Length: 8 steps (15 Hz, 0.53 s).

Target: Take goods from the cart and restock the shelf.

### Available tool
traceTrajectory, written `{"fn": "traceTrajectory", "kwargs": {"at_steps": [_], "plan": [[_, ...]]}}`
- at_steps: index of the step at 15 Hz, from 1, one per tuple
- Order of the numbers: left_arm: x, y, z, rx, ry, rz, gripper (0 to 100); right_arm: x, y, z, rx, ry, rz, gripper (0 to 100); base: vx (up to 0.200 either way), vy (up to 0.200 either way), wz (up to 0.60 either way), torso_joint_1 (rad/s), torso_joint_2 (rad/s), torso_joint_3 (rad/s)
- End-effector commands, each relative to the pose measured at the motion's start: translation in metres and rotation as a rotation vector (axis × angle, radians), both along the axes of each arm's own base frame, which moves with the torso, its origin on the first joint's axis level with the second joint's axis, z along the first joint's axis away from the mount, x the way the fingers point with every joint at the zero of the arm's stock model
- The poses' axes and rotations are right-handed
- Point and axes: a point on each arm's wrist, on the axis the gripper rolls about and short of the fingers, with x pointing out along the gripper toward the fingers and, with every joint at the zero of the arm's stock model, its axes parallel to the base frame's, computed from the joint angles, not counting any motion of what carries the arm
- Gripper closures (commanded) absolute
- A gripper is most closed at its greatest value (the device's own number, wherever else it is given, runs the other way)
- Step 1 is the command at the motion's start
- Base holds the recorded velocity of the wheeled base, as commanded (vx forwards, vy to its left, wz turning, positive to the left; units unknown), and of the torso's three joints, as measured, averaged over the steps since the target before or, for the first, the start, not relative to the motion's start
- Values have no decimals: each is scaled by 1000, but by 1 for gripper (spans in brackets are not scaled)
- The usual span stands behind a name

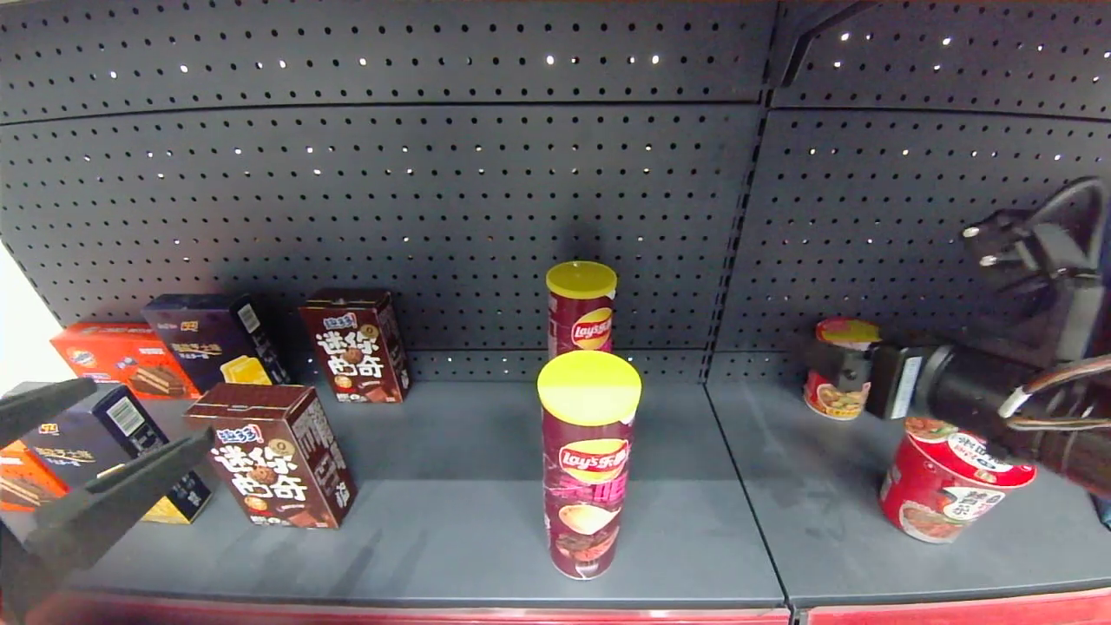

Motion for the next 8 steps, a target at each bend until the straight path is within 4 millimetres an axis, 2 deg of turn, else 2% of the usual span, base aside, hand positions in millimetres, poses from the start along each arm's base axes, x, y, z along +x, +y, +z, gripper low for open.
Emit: {"fn": "traceTrajectory", "kwargs": {"at_steps": [1, 3, 5, 6, 7, 8], "plan": [[-37, 8, -28, 3, -45, 81, 0, -32, -54, 22, 62, -135, -188, 0, 0, 0, 0, 0, 0, 0], [-54, 8, -37, 3, -78, 86, 0, -59, -70, 18, 71, -168, -238, 0, 0, 0, 0, 0, 0, 0], [-68, 9, -42, -1, -89, 101, 0, -88, -86, 1, 70, -185, -305, 0, 0, 0, 0, 0, 0, 0], [-71, 9, -44, -1, -89, 101, 0, -94, -88, -3, 72, -190, -313, 0, 0, 0, 0, 0, 0, 0], [-85, 10, -55, -1, -80, 104, 0, -120, -94, -19, 75, -208, -320, 0, 0, 0, 0, 0, 0, 0], [-94, 10, -62, -2, -73, 106, 0, -137, -98, -30, 66, -195, -339, 0, 0, 0, 0, 0, 0, 0]]}}
